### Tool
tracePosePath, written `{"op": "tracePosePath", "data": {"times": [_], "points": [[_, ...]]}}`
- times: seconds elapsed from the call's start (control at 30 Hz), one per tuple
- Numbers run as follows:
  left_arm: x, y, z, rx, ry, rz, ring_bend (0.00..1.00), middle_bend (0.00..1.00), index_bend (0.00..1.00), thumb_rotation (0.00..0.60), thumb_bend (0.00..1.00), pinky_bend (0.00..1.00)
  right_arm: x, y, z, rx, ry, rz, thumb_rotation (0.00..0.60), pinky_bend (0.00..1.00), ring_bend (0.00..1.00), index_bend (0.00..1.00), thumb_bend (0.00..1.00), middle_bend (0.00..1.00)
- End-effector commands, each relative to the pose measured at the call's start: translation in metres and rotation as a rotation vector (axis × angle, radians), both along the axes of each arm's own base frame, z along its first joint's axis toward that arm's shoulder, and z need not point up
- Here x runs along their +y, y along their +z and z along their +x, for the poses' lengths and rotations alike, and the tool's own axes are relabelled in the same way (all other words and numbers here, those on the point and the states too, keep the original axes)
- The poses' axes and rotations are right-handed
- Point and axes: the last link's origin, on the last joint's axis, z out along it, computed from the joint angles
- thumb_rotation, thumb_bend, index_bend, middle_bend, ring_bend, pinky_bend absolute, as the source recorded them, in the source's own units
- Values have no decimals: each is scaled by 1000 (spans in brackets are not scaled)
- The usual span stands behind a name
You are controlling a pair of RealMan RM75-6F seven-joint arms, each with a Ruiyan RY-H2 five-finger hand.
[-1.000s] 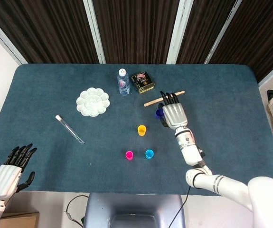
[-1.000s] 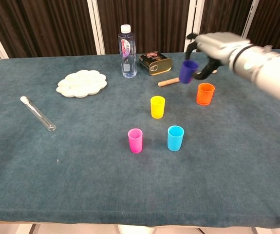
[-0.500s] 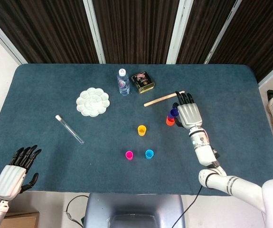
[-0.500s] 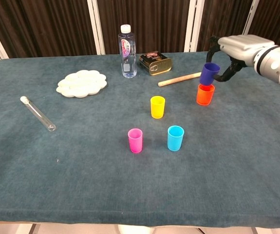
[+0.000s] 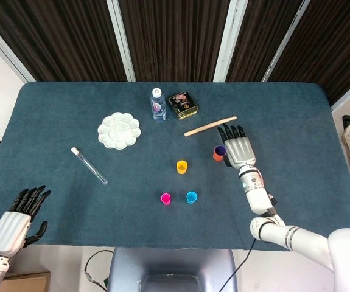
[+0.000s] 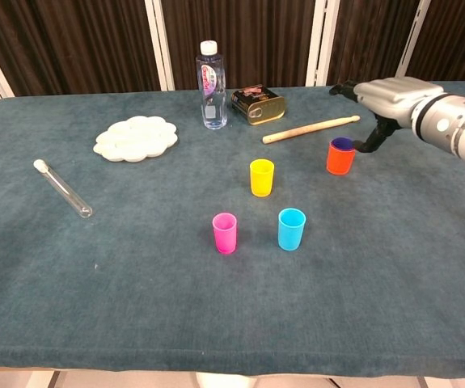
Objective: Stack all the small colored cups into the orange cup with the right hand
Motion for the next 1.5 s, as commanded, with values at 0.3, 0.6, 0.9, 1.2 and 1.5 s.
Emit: {"op": "tracePosePath", "data": {"times": [0.3,0.6,0.9,1.2,1.5], "points": [[0,2,0,-2,-2,6,0,0,0,600,457,61,21,-41,55,-29,145,139,600,0,0,223,466,0],[-3,9,-2,-12,0,23,0,0,0,600,456,62,16,-80,76,-50,118,169,600,0,0,369,466,0],[-3,13,-3,-21,3,31,0,0,0,600,455,62,13,-90,79,-72,101,171,600,0,0,474,468,0],[-2,12,-4,-20,3,30,0,0,0,600,455,62,11,-89,82,-95,108,153,600,11,0,613,483,17],[-3,11,-3,-15,-3,27,0,0,0,600,455,62,7,-26,76,-190,163,-12,600,22,0,648,492,43]]}}
